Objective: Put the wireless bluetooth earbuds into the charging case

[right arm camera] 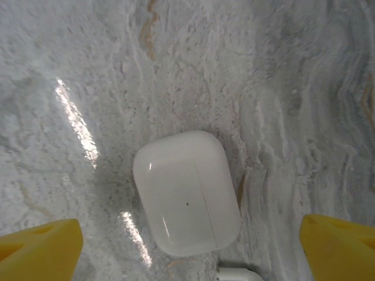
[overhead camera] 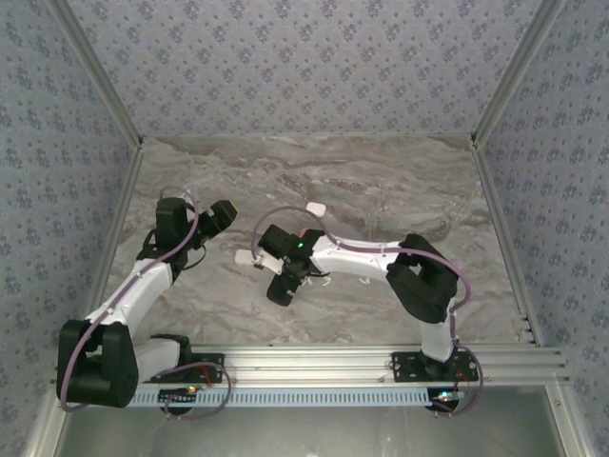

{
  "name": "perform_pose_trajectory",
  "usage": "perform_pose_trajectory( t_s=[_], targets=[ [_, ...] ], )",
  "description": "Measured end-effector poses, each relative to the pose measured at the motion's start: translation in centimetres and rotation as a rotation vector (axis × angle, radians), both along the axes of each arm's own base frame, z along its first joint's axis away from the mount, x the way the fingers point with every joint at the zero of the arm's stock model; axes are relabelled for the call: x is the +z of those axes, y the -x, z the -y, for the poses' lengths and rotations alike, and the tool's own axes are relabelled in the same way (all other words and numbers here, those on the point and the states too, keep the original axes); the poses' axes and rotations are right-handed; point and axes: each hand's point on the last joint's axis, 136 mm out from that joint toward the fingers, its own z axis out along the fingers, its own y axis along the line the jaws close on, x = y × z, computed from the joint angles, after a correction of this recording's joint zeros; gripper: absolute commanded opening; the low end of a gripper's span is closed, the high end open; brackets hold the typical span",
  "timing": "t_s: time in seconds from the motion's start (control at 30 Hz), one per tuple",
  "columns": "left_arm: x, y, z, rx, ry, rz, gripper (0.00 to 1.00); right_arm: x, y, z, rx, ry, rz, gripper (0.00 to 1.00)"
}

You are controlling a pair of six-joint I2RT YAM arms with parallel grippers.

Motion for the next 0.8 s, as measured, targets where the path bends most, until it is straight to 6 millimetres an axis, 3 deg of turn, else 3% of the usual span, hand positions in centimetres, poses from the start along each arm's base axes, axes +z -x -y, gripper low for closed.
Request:
perform_pose_trajectory(
  t_s=[0.33, 0.57, 0.8],
  targets=[
    [-0.2, 0.1, -0.2, 0.005, -0.002, -0.009, 0.86, -2.7, 0.5, 1.4, 0.019, 0.113, -0.031, 0.80],
    [-0.6, 0.4, -0.3, 0.005, -0.004, -0.024, 0.87, -2.8, 1.0, 1.0, 0.039, 0.119, -0.035, 0.65],
    [-0.6, 0.4, -0.2, 0.005, -0.004, -0.024, 0.87, -2.8, 1.4, 0.7, 0.058, 0.115, -0.038, 0.45]
  ],
)
